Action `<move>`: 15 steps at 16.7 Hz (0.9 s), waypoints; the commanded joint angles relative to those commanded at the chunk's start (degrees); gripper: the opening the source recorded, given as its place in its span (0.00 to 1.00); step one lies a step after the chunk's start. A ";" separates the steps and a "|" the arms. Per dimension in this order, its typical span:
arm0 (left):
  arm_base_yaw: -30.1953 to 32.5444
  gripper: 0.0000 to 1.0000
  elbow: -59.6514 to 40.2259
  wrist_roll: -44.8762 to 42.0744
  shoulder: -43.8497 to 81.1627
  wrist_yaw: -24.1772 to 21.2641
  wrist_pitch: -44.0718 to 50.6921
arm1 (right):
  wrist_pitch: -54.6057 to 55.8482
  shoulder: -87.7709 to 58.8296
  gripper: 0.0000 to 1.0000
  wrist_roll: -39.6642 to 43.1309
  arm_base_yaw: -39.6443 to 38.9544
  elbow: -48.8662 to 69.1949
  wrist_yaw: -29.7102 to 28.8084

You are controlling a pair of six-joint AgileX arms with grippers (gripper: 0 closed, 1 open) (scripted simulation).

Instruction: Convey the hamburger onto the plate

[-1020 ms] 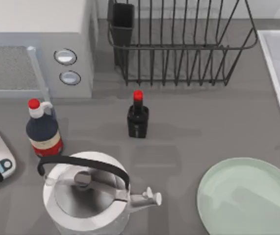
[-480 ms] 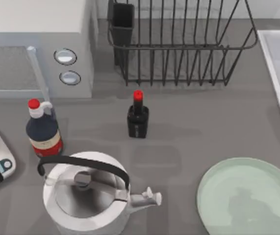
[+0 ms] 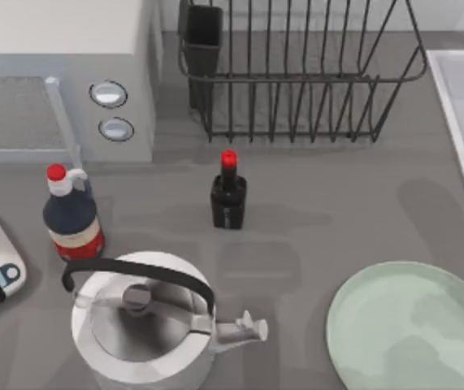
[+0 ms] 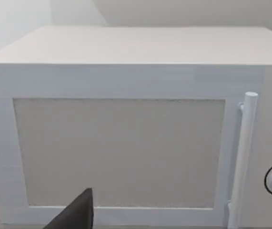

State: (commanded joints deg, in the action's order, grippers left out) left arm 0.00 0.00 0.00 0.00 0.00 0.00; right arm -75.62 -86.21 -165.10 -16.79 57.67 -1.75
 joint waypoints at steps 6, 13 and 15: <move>0.00 1.00 0.00 0.00 0.00 0.00 0.00 | 5.84 -2.08 0.00 -29.91 -9.12 0.67 1.18; 0.00 1.00 0.00 0.00 0.00 0.00 0.00 | 11.98 -2.94 0.00 -48.18 -16.17 1.70 1.79; 0.00 1.00 0.00 0.00 0.00 0.00 0.00 | 12.70 -2.96 0.00 -49.99 -16.86 1.81 1.84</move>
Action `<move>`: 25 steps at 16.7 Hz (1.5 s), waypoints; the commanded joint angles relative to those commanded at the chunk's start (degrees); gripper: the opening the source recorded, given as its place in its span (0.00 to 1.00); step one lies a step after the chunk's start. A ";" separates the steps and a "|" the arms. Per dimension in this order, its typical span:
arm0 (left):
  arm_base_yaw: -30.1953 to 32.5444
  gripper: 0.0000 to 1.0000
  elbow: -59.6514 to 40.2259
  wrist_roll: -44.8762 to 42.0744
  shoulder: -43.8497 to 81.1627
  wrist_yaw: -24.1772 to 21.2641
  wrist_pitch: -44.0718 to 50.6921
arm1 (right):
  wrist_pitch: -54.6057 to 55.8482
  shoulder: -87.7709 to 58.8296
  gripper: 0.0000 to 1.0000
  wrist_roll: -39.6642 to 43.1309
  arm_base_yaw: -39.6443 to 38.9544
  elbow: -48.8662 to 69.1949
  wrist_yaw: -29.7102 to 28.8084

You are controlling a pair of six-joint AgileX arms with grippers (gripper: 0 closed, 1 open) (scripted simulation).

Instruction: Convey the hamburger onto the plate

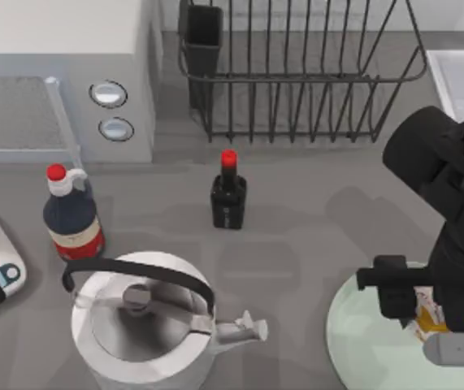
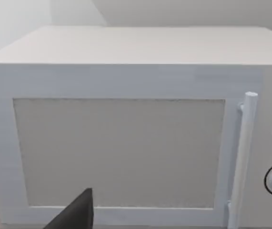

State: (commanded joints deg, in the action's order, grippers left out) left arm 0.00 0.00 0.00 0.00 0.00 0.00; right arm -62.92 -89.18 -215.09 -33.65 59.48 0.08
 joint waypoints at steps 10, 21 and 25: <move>0.00 1.00 0.00 0.00 0.00 0.00 0.00 | 4.03 -1.35 0.00 -0.28 0.28 -2.81 0.03; 0.00 1.00 0.00 0.00 0.00 0.00 0.00 | 10.95 -3.77 0.23 -0.03 0.15 -7.09 0.00; 0.00 1.00 0.00 0.00 0.00 0.00 0.00 | 10.95 -3.77 0.53 -0.03 0.15 -7.09 0.00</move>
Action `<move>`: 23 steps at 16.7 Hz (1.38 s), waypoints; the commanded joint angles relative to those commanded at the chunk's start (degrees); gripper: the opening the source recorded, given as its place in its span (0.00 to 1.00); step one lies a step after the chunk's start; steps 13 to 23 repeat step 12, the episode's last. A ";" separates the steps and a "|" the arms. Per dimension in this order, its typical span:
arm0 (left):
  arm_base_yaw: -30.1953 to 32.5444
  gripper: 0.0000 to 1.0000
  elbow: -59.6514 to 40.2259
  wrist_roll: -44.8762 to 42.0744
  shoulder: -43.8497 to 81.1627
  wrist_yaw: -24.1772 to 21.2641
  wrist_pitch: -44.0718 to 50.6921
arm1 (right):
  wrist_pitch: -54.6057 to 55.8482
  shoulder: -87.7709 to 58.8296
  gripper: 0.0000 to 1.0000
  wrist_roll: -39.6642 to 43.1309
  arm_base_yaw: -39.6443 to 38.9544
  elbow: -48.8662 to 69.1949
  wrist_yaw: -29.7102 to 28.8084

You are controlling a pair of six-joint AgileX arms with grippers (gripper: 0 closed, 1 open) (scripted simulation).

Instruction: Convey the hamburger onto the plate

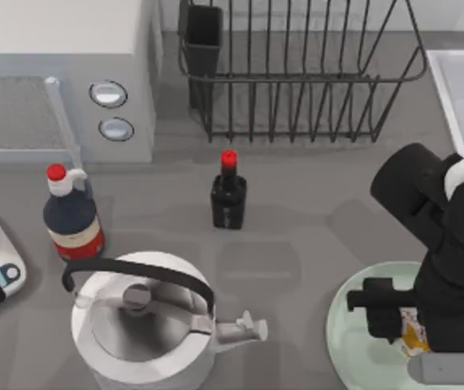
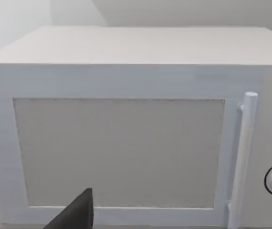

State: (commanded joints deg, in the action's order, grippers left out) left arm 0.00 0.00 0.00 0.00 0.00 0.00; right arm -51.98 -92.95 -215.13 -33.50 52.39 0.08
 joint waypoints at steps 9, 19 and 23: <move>0.00 1.00 0.00 0.00 0.00 0.00 0.00 | 0.00 0.00 1.00 0.00 0.00 0.00 0.00; 0.00 1.00 0.00 0.00 0.00 0.00 0.00 | 0.00 0.00 1.00 0.00 0.00 0.00 0.00; 0.00 1.00 0.00 0.00 0.00 0.00 0.00 | 0.00 0.00 1.00 0.00 0.00 0.00 0.00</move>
